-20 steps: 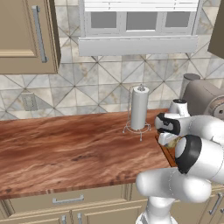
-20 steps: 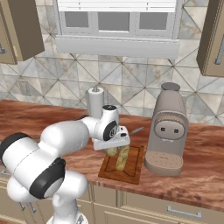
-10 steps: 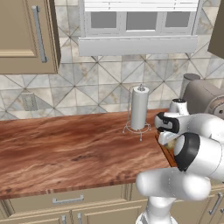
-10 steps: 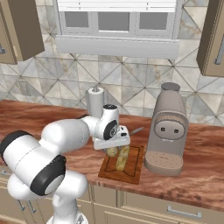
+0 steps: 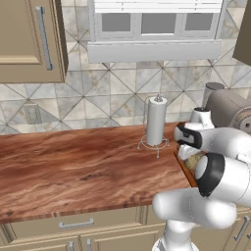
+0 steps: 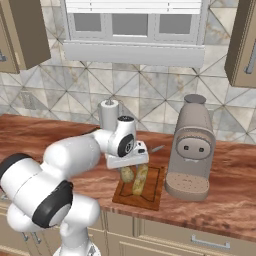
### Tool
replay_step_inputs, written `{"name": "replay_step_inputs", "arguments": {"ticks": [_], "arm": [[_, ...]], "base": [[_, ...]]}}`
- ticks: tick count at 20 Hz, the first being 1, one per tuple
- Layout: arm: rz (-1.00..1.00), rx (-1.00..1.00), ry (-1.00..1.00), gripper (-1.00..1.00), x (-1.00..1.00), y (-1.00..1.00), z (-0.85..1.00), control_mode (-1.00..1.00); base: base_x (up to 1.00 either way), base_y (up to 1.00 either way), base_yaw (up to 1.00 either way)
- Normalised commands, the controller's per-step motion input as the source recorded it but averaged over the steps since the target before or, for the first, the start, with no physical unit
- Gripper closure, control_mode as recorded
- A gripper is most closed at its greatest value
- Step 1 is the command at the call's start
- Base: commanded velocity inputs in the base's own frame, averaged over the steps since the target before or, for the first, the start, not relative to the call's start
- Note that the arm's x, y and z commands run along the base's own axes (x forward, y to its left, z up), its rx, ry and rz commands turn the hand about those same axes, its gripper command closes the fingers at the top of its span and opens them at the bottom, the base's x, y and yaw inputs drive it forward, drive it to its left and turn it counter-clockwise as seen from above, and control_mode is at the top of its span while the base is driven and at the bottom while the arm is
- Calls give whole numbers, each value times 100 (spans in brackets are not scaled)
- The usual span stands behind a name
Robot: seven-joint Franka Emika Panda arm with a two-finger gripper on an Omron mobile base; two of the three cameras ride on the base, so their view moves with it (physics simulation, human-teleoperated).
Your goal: Retrieve the sausage and cheese from the fridge and place them on the cutting board on the counter.
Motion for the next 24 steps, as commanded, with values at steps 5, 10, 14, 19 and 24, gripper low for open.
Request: {"name": "replay_step_inputs", "arguments": {"ticks": [5,10,14,19,24], "arm": [[-2,-1,-1,-100,-21,23,84,-100],[-5,1,-5,-100,-43,58,85,-100],[-22,16,-27,-100,-74,51,89,-100],[-34,14,-39,-100,-88,52,100,-100],[-39,6,-33,-100,-71,63,99,-100]], "base": [[0,0,0],[0,0,0],[0,0,0],[0,0,0],[0,0,0]]}}
